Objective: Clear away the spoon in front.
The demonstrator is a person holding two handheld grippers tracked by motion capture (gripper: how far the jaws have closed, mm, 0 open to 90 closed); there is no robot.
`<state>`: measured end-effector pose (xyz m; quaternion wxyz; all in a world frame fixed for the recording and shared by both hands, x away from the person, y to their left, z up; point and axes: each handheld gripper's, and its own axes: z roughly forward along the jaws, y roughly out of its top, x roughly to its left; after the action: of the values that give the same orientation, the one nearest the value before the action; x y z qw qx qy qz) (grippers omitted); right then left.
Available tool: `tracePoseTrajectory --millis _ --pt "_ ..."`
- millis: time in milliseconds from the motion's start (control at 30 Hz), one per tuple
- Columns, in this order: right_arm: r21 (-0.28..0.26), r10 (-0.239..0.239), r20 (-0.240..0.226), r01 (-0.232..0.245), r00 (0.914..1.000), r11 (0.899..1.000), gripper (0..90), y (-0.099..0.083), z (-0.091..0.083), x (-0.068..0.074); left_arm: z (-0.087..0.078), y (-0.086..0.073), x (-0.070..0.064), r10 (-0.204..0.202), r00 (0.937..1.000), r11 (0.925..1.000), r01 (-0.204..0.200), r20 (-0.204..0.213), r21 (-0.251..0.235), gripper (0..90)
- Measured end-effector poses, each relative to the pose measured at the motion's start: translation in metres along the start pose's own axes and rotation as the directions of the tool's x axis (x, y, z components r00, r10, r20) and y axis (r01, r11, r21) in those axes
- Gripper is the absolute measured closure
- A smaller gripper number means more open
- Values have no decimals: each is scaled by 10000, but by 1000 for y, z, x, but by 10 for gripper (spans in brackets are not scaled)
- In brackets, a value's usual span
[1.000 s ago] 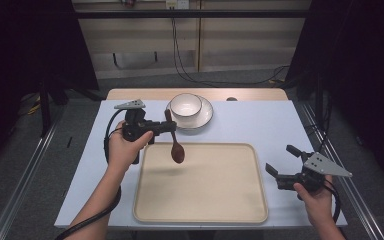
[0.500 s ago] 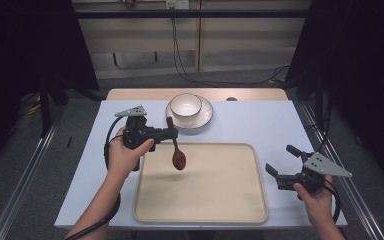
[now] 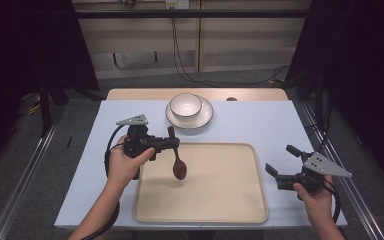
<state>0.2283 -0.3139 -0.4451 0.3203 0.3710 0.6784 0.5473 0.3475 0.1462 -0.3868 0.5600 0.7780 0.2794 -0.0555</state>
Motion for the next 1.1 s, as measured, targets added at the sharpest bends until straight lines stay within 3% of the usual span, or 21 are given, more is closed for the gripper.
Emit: tracePoseTrajectory --millis 100,633,900,1100 --pt "9 -9 -13 9 10000 10000 28 0 0 0 0 -5 -1 -112 9998 9999 113 185 -71 840" --pt "66 5 0 -5 10000 10000 28 0 0 0 0 -17 -7 -140 9993 9999 141 344 -50 840" --pt "82 -22 -29 23 10000 10000 28 0 0 0 2 -26 -7 -387 9983 9992 381 444 136 839" --pt "56 -35 -66 35 10000 10000 28 0 0 0 3 -28 -6 -352 9986 9991 342 400 251 840"
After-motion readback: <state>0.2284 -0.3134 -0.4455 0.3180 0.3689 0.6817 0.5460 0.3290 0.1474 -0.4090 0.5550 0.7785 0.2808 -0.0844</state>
